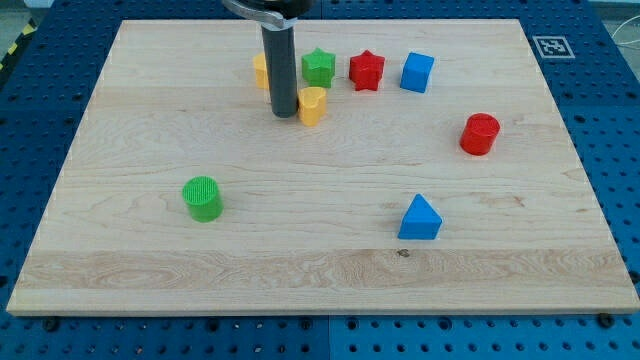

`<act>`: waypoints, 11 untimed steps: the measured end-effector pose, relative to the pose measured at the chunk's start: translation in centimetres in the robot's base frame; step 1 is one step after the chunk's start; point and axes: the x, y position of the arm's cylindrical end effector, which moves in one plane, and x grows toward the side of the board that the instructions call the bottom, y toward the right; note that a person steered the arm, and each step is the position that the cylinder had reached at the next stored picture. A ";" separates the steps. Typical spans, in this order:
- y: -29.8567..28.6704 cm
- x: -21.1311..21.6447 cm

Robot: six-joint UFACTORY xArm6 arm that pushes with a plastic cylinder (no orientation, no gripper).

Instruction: Move the green circle down a bit

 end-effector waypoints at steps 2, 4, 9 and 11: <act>0.6 0.2; 0.8 0.2; -9.6 12.2; -11.1 15.8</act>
